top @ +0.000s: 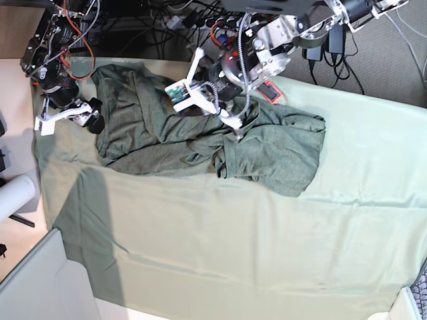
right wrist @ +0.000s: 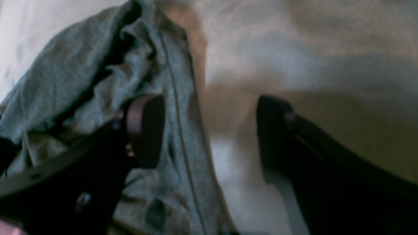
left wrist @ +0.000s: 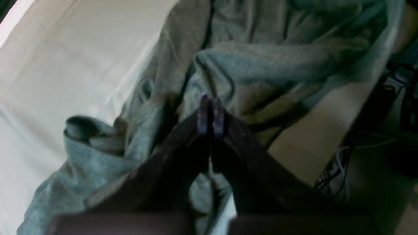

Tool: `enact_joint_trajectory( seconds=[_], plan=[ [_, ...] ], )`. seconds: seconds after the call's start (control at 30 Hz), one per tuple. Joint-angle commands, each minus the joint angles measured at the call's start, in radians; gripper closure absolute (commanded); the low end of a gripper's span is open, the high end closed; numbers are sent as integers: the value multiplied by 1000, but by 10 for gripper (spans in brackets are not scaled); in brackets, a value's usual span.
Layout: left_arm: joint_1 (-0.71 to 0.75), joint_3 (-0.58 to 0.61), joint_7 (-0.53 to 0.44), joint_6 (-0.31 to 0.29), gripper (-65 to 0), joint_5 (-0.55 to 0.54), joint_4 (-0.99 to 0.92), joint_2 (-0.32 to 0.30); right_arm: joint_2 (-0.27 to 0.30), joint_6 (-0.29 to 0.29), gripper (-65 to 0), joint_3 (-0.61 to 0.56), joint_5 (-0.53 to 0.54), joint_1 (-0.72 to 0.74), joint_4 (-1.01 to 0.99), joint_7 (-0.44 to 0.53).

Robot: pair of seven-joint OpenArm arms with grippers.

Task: Fold the T-shirt properly
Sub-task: 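Regrip the folded shirt edge with the left gripper near the middle, then grasp the collar end with the right gripper and lift it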

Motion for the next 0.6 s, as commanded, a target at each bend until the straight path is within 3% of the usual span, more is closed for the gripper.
enact_joint_trajectory(
  seconds=[0.0,0.3,0.57],
  plan=[
    [-12,-3,-23,0,0,10,19,8,16,30,-436,0,14,8,11,-25],
    [-13,-19,-40,-7,0,13,5,7,16,49,-435,-78,49,7,11,-61],
    [-13,-164,-40,-7,0,0,2,5,16,49,-434,-177,48,7,11,-74]
  ],
)
